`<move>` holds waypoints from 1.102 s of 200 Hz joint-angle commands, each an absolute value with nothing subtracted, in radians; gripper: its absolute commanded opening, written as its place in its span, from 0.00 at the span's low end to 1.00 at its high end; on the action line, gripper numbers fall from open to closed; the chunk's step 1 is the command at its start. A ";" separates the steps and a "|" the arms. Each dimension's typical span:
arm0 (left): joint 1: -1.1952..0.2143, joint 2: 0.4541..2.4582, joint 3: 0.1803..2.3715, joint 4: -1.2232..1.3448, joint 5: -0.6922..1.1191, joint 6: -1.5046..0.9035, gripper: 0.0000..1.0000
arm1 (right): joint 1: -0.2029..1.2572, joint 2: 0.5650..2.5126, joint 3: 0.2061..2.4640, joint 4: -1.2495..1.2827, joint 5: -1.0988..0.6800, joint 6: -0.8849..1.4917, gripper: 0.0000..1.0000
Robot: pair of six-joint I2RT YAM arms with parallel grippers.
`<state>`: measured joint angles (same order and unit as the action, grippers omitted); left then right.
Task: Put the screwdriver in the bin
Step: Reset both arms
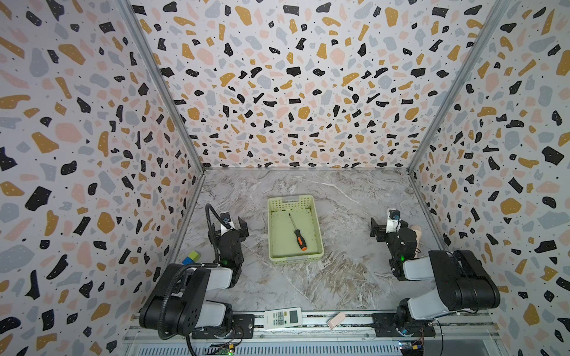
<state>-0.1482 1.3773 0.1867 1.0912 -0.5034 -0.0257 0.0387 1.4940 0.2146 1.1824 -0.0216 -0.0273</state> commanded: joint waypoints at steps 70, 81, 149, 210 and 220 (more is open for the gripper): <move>-0.107 1.402 0.170 1.196 -0.368 -0.022 0.99 | 0.041 1.494 0.224 1.221 -0.069 -0.020 0.99; -0.107 1.401 0.170 1.196 -0.369 -0.024 0.99 | 0.041 1.494 0.222 1.221 -0.069 -0.020 0.99; -0.107 1.397 0.166 1.198 -0.371 -0.024 0.99 | 0.049 1.490 0.221 1.222 -0.056 -0.025 0.99; -0.107 1.398 0.166 1.198 -0.370 -0.024 1.00 | 0.050 1.491 0.221 1.223 -0.055 -0.025 0.99; -0.107 1.398 0.167 1.199 -0.371 -0.024 1.00 | 0.049 1.490 0.220 1.222 -0.056 -0.025 0.99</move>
